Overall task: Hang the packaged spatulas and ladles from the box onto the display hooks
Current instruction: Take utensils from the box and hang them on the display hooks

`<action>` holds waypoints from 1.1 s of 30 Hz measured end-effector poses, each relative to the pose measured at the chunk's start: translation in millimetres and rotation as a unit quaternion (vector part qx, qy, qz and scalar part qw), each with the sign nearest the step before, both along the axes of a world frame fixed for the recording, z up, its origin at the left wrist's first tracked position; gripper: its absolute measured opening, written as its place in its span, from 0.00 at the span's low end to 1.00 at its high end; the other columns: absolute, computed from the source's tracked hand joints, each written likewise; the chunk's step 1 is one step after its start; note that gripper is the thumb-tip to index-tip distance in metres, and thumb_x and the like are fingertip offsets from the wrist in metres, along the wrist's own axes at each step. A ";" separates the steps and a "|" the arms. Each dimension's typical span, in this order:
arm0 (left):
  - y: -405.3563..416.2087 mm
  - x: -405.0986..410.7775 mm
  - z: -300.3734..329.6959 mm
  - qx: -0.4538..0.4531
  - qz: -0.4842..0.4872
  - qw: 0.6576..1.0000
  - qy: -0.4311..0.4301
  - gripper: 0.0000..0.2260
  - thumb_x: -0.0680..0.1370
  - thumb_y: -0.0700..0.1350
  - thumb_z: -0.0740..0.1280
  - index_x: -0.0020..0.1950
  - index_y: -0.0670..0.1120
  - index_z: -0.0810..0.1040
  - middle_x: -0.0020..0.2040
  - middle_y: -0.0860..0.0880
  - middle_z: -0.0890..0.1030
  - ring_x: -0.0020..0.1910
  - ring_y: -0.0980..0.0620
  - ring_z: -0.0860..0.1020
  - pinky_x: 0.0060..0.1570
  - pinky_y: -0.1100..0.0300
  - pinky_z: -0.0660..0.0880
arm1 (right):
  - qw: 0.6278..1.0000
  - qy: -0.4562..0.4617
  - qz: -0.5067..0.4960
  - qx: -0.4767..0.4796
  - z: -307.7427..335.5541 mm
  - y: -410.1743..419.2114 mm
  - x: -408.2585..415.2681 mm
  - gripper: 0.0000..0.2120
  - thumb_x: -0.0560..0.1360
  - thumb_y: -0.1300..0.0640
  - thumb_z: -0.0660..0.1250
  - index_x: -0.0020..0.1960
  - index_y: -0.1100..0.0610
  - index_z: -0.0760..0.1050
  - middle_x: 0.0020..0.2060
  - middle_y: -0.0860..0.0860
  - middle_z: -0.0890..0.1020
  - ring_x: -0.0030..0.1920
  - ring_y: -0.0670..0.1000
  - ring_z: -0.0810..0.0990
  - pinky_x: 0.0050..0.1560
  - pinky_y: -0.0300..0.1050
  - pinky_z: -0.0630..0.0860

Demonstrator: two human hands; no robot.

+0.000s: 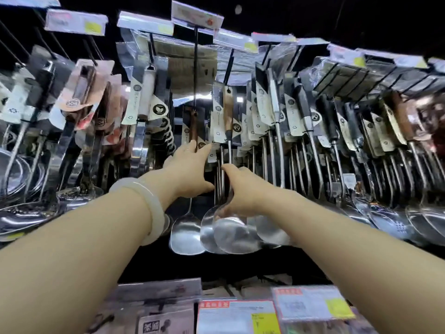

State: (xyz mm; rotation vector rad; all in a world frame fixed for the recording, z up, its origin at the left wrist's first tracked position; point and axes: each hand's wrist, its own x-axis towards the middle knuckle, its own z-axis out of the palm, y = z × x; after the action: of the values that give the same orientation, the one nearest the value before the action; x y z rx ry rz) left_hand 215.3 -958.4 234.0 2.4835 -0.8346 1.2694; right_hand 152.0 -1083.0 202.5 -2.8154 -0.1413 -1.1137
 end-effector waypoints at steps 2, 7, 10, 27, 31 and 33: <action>-0.4 -10.2 -4.2 0.023 0.038 0.999 -0.011 0.43 0.72 0.54 0.69 0.76 0.52 0.43 0.77 0.42 0.44 0.77 0.44 0.42 0.75 0.44 0.50 | 0.999 -0.015 -0.016 -0.024 7.8 -1.7 -14.5 0.46 0.66 0.53 0.77 0.74 0.54 0.52 0.69 0.58 0.65 0.66 0.59 0.69 0.66 0.55 0.69; -25.0 -47.1 -13.8 0.039 0.028 0.999 -0.007 0.44 0.71 0.56 0.69 0.76 0.53 0.42 0.77 0.43 0.41 0.76 0.44 0.39 0.75 0.42 0.50 | 0.993 -0.035 -0.086 -0.067 15.4 -41.5 -63.4 0.45 0.65 0.53 0.77 0.73 0.54 0.54 0.69 0.57 0.66 0.70 0.58 0.64 0.69 0.53 0.66; -63.6 -84.6 -18.1 0.053 -0.007 0.999 -0.001 0.45 0.71 0.57 0.69 0.75 0.54 0.40 0.77 0.44 0.40 0.76 0.45 0.38 0.75 0.42 0.45 | 0.988 -0.010 -0.141 -0.070 2.8 -85.4 -102.4 0.50 0.66 0.50 0.76 0.76 0.51 0.46 0.74 0.56 0.56 0.75 0.58 0.53 0.74 0.54 0.59; -428.6 -343.1 -180.4 0.212 -0.275 0.934 0.079 0.47 0.70 0.63 0.66 0.75 0.52 0.37 0.77 0.44 0.37 0.76 0.44 0.36 0.75 0.42 0.44 | 0.865 0.192 -0.464 -0.008 -173.1 -410.2 -430.8 0.55 0.65 0.41 0.73 0.76 0.49 0.37 0.76 0.56 0.47 0.76 0.59 0.47 0.74 0.59 0.55; -515.0 -401.5 -222.2 0.249 -0.349 0.897 0.105 0.46 0.71 0.62 0.66 0.75 0.52 0.38 0.77 0.44 0.38 0.76 0.43 0.38 0.74 0.43 0.45 | 0.821 0.216 -0.526 0.047 -204.8 -469.5 -507.7 0.56 0.66 0.42 0.74 0.76 0.49 0.36 0.77 0.57 0.46 0.76 0.59 0.45 0.74 0.59 0.55; -558.2 -425.9 -243.6 0.266 -0.382 0.877 0.118 0.46 0.70 0.63 0.67 0.75 0.53 0.37 0.77 0.45 0.37 0.76 0.43 0.38 0.74 0.42 0.44 | 0.802 0.218 -0.552 0.065 -219.0 -497.5 -539.4 0.55 0.65 0.43 0.74 0.76 0.49 0.37 0.76 0.57 0.48 0.76 0.60 0.48 0.74 0.59 0.57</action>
State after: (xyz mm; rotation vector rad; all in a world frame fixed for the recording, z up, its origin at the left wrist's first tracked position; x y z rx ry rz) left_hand -210.6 -1516.6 -9.6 2.1496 -2.0264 0.4794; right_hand -387.4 -1580.5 -16.5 -2.8177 1.7013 -0.4195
